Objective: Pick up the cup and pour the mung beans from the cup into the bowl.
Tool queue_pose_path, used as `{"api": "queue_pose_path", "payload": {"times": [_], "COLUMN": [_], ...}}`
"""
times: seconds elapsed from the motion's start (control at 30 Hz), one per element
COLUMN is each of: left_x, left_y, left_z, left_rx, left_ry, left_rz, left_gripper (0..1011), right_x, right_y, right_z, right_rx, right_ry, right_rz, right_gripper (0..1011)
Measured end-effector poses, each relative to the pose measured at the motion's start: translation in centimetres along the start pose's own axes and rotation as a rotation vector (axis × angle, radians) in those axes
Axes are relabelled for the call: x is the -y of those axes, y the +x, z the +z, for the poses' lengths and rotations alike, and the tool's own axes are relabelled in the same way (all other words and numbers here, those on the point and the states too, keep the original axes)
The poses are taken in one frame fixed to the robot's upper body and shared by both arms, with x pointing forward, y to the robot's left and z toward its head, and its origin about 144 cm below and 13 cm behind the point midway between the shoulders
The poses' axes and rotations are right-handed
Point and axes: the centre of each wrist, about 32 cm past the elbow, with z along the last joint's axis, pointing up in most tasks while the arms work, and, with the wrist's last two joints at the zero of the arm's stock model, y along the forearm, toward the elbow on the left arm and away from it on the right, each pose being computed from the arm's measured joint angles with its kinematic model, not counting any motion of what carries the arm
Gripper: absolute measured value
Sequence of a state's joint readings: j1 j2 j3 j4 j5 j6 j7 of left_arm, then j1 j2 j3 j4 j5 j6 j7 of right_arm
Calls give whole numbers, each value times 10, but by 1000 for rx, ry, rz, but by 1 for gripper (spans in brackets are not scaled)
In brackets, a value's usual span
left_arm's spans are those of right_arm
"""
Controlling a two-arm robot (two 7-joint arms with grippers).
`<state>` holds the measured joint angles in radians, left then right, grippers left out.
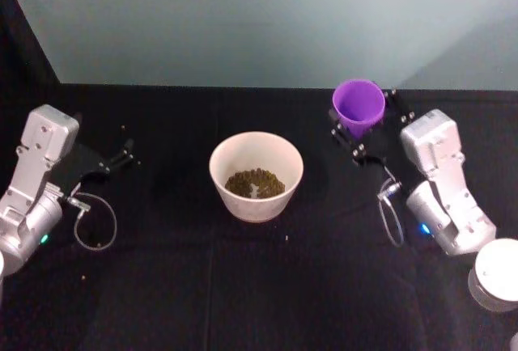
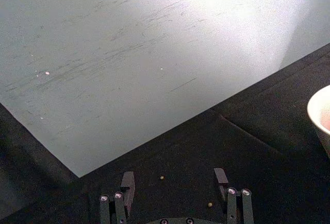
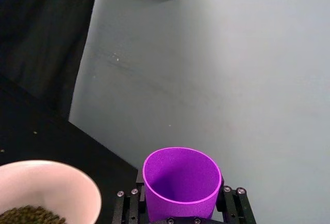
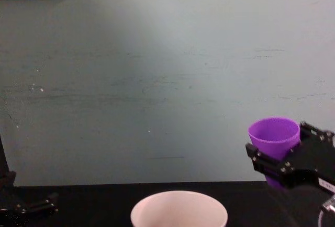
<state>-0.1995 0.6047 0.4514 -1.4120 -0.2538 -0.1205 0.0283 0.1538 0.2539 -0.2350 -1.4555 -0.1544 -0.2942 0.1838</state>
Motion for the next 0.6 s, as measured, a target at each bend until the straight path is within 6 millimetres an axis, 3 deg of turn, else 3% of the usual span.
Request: {"api": "queue_pose_path", "payload": {"times": [0.43,0.6], "left_x": [0,0], "left_y": [0,0], "left_z": [0,0], "left_rx": [0,0], "left_ry": [0,0], "left_rz": [0,0], "left_gripper": [1000,1000], "right_x": [7,5], "right_y": [3,4], "right_z": [-48,-53], "right_rx": [-323,-363], "right_ry": [-35,-63], "right_rz": [62,108], "right_gripper": [736,736]}}
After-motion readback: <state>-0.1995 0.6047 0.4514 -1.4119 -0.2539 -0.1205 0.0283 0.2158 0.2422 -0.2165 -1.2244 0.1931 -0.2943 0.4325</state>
